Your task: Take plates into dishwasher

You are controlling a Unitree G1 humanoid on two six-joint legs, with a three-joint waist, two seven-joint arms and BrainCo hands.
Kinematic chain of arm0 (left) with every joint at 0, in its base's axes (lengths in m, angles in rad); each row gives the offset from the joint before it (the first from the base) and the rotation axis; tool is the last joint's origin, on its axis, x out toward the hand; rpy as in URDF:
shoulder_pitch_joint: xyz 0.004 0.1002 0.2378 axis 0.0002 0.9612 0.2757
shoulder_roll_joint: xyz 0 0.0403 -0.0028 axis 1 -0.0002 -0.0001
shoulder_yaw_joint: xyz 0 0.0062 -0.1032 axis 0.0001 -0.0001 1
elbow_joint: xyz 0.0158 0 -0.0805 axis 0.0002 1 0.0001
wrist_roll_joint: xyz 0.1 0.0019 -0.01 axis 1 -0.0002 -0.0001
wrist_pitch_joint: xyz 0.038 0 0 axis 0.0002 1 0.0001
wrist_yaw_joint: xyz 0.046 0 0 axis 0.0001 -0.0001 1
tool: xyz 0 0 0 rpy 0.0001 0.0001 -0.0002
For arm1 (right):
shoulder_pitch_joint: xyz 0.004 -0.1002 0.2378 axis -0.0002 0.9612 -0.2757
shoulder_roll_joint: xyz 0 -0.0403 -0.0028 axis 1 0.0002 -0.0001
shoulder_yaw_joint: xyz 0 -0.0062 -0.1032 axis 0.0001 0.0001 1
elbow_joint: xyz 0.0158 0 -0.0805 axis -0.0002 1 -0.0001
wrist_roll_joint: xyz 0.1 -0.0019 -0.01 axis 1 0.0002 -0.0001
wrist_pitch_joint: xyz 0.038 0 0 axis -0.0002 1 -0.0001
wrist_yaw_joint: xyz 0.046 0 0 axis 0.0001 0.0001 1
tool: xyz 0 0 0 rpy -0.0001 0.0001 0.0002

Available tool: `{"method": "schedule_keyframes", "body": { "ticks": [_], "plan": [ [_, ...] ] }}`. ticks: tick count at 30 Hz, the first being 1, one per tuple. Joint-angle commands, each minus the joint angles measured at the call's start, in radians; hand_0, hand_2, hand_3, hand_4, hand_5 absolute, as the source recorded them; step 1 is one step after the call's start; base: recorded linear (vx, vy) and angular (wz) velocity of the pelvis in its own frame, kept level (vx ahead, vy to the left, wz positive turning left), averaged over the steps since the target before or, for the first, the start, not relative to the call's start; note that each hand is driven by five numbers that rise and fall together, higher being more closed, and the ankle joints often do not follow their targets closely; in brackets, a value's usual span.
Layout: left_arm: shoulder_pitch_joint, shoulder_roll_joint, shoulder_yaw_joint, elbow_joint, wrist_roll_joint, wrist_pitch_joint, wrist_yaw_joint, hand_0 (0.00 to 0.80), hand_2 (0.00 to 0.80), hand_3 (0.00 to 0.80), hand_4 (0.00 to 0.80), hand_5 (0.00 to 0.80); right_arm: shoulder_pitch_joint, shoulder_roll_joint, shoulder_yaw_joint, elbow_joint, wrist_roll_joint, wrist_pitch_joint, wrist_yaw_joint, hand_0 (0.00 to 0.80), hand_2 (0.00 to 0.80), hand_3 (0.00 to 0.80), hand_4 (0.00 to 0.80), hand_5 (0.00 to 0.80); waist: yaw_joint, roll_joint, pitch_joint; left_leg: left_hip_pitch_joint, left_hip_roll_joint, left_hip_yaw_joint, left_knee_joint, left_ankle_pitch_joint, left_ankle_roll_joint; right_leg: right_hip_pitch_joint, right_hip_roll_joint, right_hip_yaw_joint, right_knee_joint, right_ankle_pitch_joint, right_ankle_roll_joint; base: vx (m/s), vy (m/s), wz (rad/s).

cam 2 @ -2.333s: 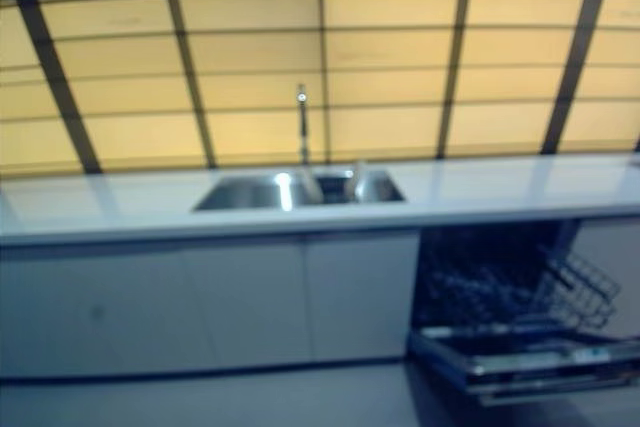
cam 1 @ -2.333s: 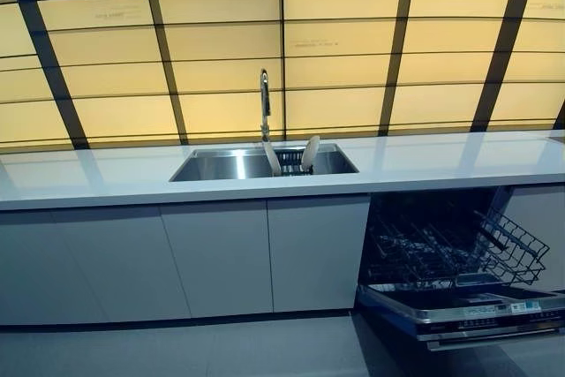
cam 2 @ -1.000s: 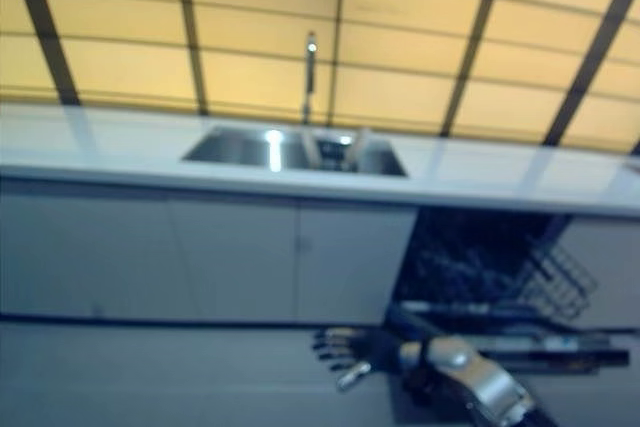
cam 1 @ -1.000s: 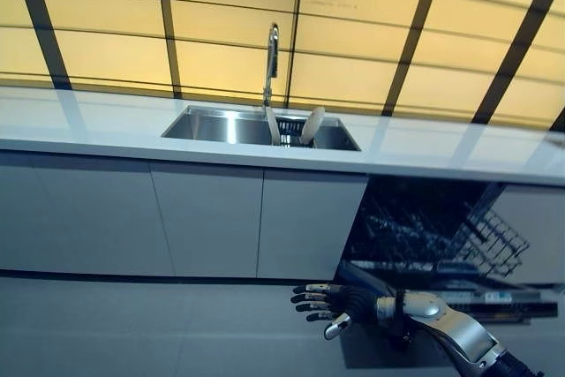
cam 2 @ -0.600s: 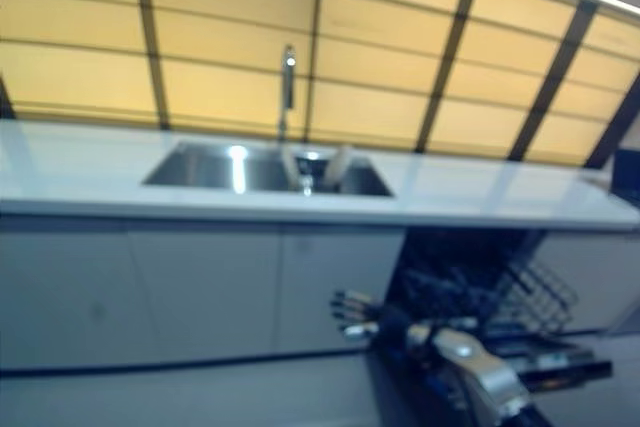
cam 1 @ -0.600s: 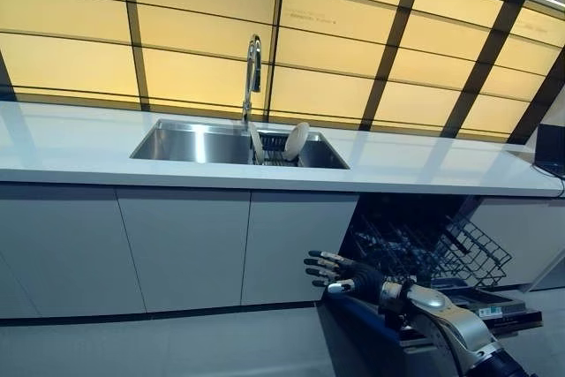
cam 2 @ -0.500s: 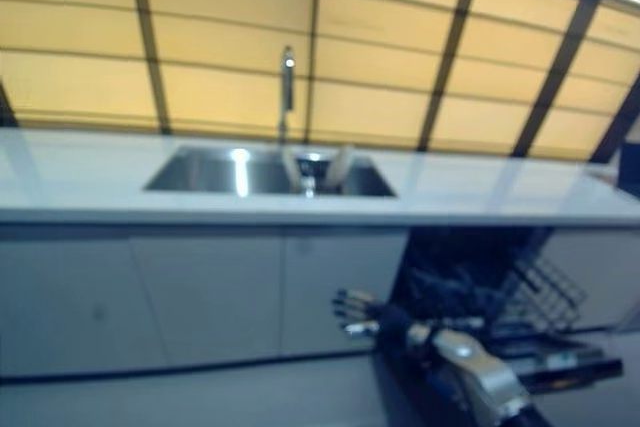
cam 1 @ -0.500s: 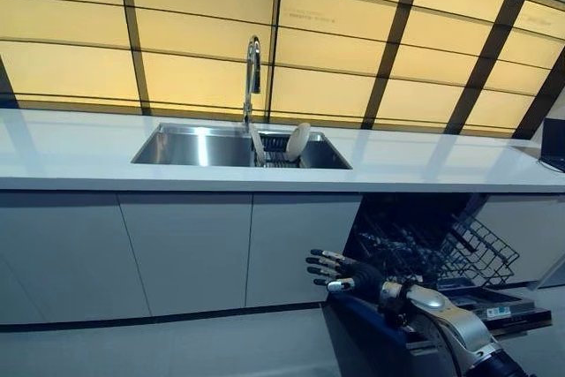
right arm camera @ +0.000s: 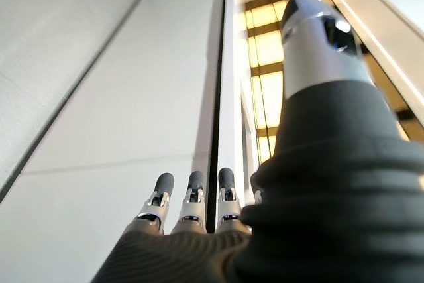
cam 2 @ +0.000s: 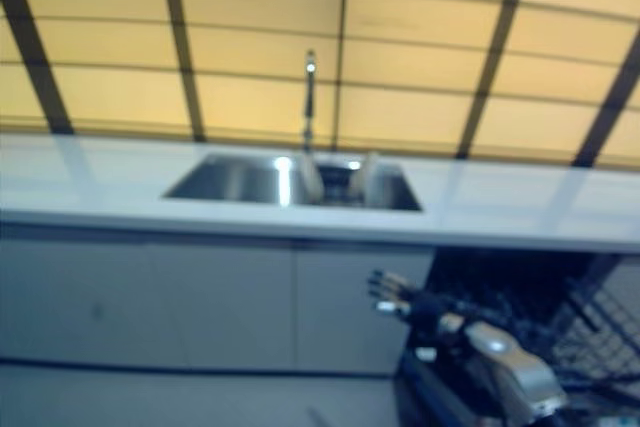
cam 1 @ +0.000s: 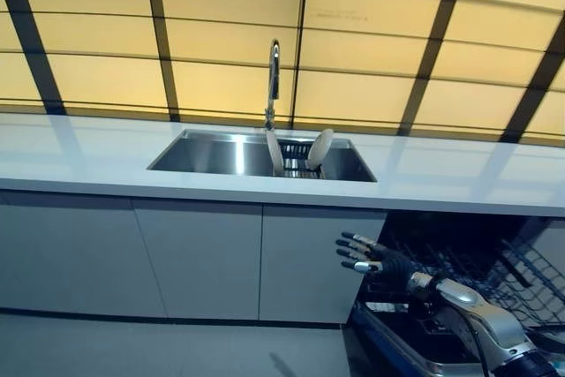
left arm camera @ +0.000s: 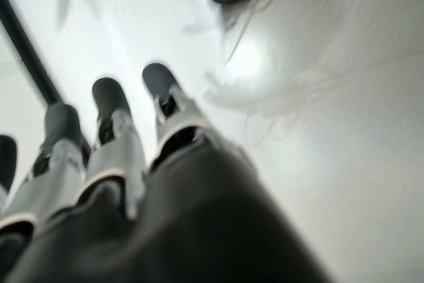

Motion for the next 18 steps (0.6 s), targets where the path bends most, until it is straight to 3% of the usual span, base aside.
{"method": "schedule_keyframes", "body": {
  "ticks": [1, 10, 14, 16, 17, 18],
  "plan": [
    [-0.075, 0.010, 0.004, -0.006, 0.015, -0.060, -0.035, 0.000, 0.000, 0.000, 0.000, 0.000, -0.027, -0.006, -0.072, -0.049, 0.047, -0.084, -0.070, 0.000, 0.000, 0.000, 0.000, 0.000, -0.024, -0.014, 0.033, 0.064, -0.007, 0.042, 0.040, -0.094, 0.050, -0.042, -0.041, 0.012, 0.003, 0.067, 0.067, 0.205, 0.027, -0.27],
    [-0.028, 0.012, 0.014, 0.014, 0.055, -0.098, -0.025, 0.000, 0.000, 0.000, 0.000, 0.000, 0.039, 0.014, -0.128, -0.026, 0.037, -0.086, -0.150, 0.000, 0.000, 0.000, 0.000, 0.000, -0.028, -0.012, 0.054, 0.055, -0.002, 0.050, -0.003, -0.073, 0.055, -0.069, -0.050, 0.000, 0.036, 0.049, 0.082, 0.164, -0.024, -0.04],
    [-0.026, 0.006, 0.024, 0.011, 0.023, -0.112, -0.009, 0.000, 0.000, 0.000, 0.000, 0.000, 0.048, 0.013, -0.151, 0.014, 0.025, -0.090, -0.181, 0.000, 0.000, 0.000, 0.000, 0.000, -0.034, -0.013, 0.044, 0.068, 0.011, 0.060, 0.030, -0.102, 0.048, -0.067, -0.049, -0.014, 0.052, 0.027, 0.068, 0.131, -0.075, 0.02],
    [-0.023, -0.004, 0.057, 0.001, -0.027, -0.097, 0.014, 0.000, 0.000, 0.000, 0.000, 0.000, 0.052, 0.010, -0.175, 0.053, 0.001, -0.098, -0.205, 0.000, 0.000, 0.000, 0.000, 0.000, -0.038, -0.012, 0.024, 0.095, 0.034, 0.072, 0.089, -0.129, 0.031, -0.045, -0.041, -0.042, 0.056, 0.004, 0.039, 0.188, -0.085, 0.05],
    [-0.023, -0.009, 0.071, -0.001, -0.039, -0.094, 0.025, 0.000, 0.000, 0.000, 0.000, 0.000, 0.046, 0.010, -0.180, 0.069, -0.009, -0.094, -0.202, 0.000, 0.000, 0.000, 0.000, 0.000, -0.042, -0.008, 0.014, 0.095, 0.059, 0.082, 0.173, -0.069, 0.013, -0.032, -0.025, -0.048, 0.058, -0.013, 0.016, 0.223, -0.128, 0.05],
    [-0.021, -0.012, 0.095, -0.002, -0.042, -0.108, 0.019, 0.000, 0.000, 0.000, 0.000, 0.000, 0.042, 0.011, -0.175, 0.092, -0.031, -0.106, -0.202, 0.000, 0.000, 0.000, 0.000, 0.000, -0.040, -0.021, 0.011, 0.003, 0.071, 0.107, 0.444, 0.068, -0.008, 0.012, -0.016, -0.041, 0.045, -0.033, -0.016, 0.226, -0.167, 0.08]
  ]
}}
